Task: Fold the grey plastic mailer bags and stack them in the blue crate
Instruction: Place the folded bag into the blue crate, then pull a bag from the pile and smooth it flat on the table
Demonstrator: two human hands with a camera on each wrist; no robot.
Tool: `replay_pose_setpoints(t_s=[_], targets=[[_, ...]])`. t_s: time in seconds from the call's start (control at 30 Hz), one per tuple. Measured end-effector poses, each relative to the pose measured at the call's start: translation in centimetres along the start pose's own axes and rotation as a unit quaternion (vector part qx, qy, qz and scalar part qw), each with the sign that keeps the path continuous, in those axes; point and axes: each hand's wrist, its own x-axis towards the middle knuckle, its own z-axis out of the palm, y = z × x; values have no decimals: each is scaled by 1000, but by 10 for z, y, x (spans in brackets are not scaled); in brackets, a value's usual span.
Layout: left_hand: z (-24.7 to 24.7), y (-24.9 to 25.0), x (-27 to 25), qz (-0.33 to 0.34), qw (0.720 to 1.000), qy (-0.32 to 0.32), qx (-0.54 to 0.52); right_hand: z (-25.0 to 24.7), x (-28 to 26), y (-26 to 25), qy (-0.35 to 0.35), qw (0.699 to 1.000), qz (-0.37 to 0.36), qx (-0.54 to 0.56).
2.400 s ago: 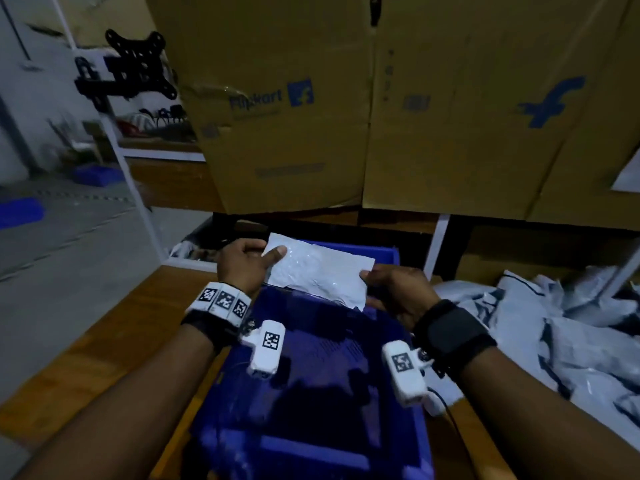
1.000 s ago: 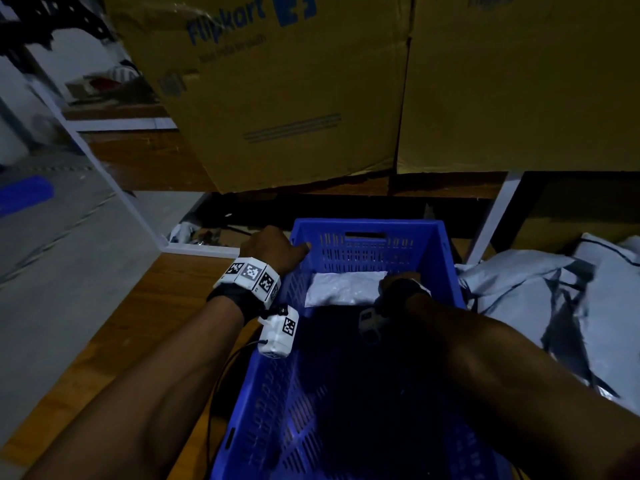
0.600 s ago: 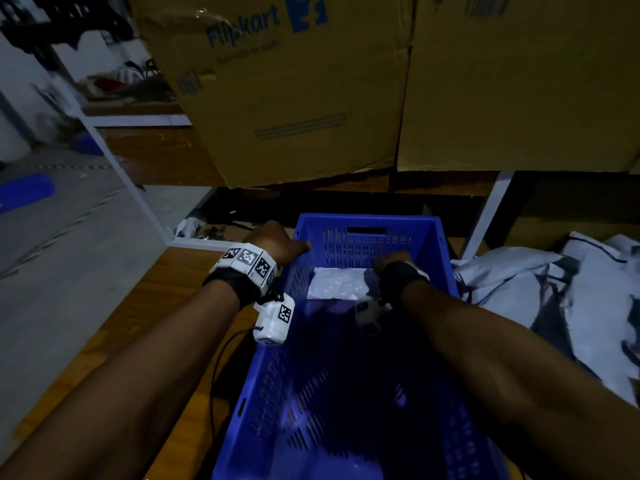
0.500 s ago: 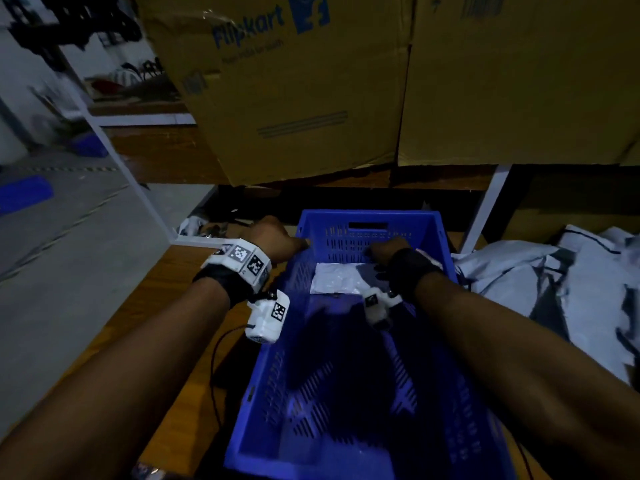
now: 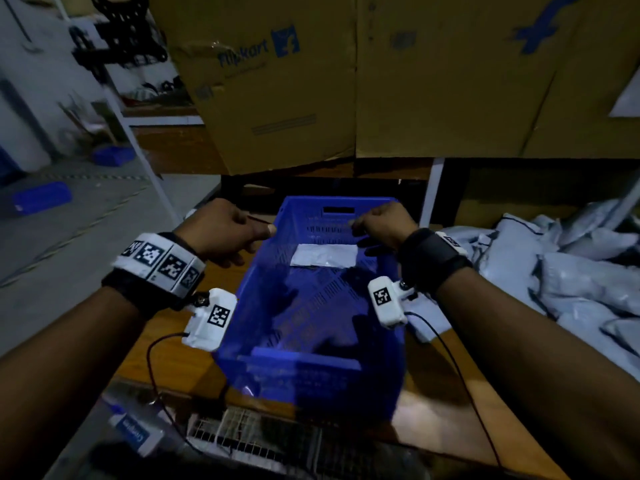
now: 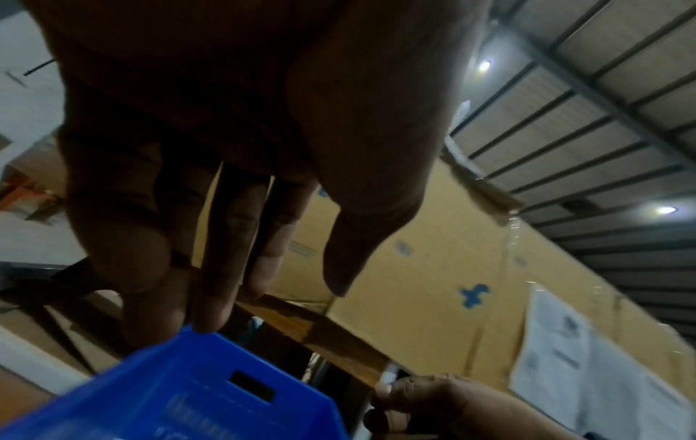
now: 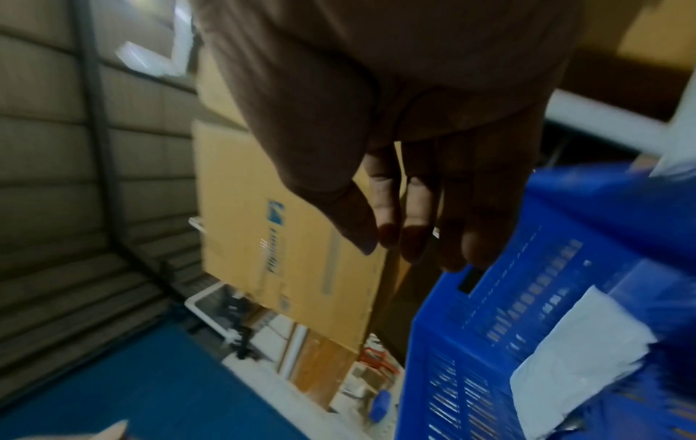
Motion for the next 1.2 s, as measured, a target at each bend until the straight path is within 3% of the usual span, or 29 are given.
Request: replay_pose_setpoints(t_s=[0.27,0.47,0.63,0.83,1.03,1.2], targets=[[115,92,-103,99,986,31,-132,-120,-124,75,61,997,-44,1],[250,149,-135,123,960,-52,-247,-219,-172,165,128,991,-33,-29],[368,170,-121,78,948,-126,-282,-288,-175,245,184,975,16,-124],[492,201,-82,76,931,-237,-268,-365,-182,325,261,934,135,-205],[565,220,-33,79,967,-179,-166,-396,-188,390,281,914,224,-186],[580,234,-20,48,976,-195,-85,-399,-184,411,292,914,217,-179]])
